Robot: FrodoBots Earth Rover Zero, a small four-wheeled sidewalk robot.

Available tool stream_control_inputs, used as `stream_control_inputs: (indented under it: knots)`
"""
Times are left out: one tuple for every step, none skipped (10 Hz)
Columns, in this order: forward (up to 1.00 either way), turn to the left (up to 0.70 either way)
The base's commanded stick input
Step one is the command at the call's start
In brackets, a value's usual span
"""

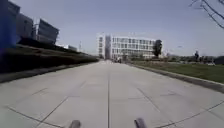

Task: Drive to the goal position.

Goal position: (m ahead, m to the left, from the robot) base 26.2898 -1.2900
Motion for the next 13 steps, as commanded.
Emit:
stream_control_inputs:
  knots:
    - [0.85,0.00]
    - [0.85,0.00]
    - [0.85,0.00]
    - [0.88,0.00]
    - [1.00,0.00]
    - [1.00,0.00]
    - [1.00,0.00]
    - [1.00,0.00]
    - [1.00,0.00]
    - [1.00,0.00]
    - [1.00,0.00]
    - [1.00,0.00]
    - [1.00,0.00]
